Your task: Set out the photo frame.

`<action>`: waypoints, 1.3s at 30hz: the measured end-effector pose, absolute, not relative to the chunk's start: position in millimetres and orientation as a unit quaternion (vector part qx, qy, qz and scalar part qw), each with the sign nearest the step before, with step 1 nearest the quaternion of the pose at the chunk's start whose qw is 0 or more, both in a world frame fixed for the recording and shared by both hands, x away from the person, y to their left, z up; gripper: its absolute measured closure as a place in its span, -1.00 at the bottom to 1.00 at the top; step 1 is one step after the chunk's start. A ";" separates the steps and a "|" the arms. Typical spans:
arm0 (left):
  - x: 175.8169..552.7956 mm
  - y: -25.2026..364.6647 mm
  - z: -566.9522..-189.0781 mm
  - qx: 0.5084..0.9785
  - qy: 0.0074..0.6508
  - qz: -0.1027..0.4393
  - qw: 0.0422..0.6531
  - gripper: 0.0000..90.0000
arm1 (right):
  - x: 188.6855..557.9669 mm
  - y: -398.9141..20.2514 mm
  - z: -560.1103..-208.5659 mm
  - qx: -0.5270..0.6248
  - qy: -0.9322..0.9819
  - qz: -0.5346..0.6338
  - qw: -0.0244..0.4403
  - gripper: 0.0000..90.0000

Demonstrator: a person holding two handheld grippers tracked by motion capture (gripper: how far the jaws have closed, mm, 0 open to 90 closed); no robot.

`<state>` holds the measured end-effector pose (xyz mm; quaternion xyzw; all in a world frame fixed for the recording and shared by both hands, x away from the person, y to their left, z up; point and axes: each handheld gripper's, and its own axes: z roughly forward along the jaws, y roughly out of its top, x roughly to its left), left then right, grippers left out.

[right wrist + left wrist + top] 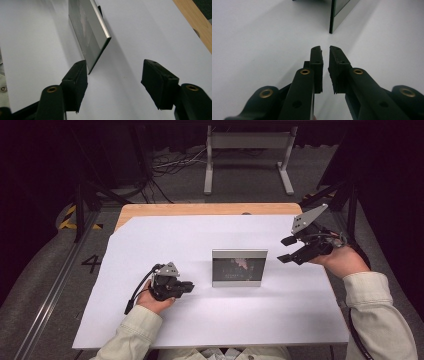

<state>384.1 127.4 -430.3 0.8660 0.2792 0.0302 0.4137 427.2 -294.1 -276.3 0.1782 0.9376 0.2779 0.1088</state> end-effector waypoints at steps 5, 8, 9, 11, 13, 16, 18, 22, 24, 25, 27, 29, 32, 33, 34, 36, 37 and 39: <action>384.5 128.0 -430.1 0.866 0.278 0.031 0.414 0.81 | 425.3 -301.6 -280.5 0.187 0.935 0.281 0.108 -0.19; 384.0 128.3 -428.7 0.869 0.277 0.044 0.408 0.81 | 424.5 -309.6 -284.8 0.195 0.933 0.282 0.110 -0.18; 383.9 129.0 -427.7 0.869 0.277 0.044 0.408 0.81 | 424.3 -311.6 -285.9 0.198 0.932 0.283 0.110 -0.19; 384.1 130.1 -427.2 0.867 0.278 0.046 0.411 0.81 | 424.0 -316.4 -288.5 0.203 0.930 0.286 0.108 -0.19; 384.3 130.6 -427.2 0.867 0.280 0.046 0.411 0.80 | 423.7 -317.7 -289.4 0.207 0.929 0.286 0.108 -0.19; 384.8 131.7 -427.1 0.865 0.282 0.046 0.412 0.80 | 422.5 -322.6 -294.5 0.213 0.928 0.287 0.106 -0.19; 384.8 132.2 -427.0 0.864 0.284 0.046 0.413 0.80 | 422.2 -324.5 -297.6 0.216 0.926 0.291 0.104 -0.20; 385.4 134.3 -426.1 0.863 0.284 0.050 0.416 0.80 | 421.9 -328.7 -306.0 0.225 0.921 0.303 0.097 -0.20; 385.9 135.6 -425.8 0.862 0.286 0.049 0.415 0.80 | 421.9 -330.8 -311.0 0.229 0.919 0.307 0.094 -0.20; 385.8 135.9 -426.0 0.861 0.289 0.048 0.416 0.79 | 422.0 -331.6 -312.5 0.230 0.919 0.307 0.093 -0.20; 386.1 136.4 -425.9 0.860 0.289 0.048 0.417 0.79 | 421.8 -333.8 -316.0 0.234 0.918 0.309 0.090 -0.21; 386.4 136.6 -425.9 0.861 0.288 0.049 0.418 0.79 | 421.3 -335.7 -318.8 0.239 0.915 0.313 0.088 -0.21; 386.5 136.6 -425.8 0.861 0.287 0.050 0.417 0.79 | 420.3 -338.0 -322.1 0.242 0.913 0.315 0.086 -0.22; 386.4 136.6 -425.9 0.860 0.288 0.049 0.418 0.79 | 419.8 -338.5 -322.9 0.243 0.913 0.315 0.086 -0.23; 386.6 136.7 -425.9 0.860 0.288 0.049 0.418 0.79 | 419.4 -338.7 -323.5 0.243 0.913 0.315 0.086 -0.24; 387.0 136.9 -426.2 0.860 0.289 0.048 0.418 0.74 | 418.3 -338.6 -324.2 0.243 0.912 0.319 0.086 -0.24; 387.0 136.9 -426.2 0.860 0.289 0.048 0.418 0.71 | 417.7 -338.3 -324.4 0.241 0.911 0.322 0.087 -0.24; 387.1 136.9 -426.2 0.859 0.291 0.049 0.419 0.67 | 416.5 -337.8 -324.6 0.241 0.910 0.327 0.088 -0.25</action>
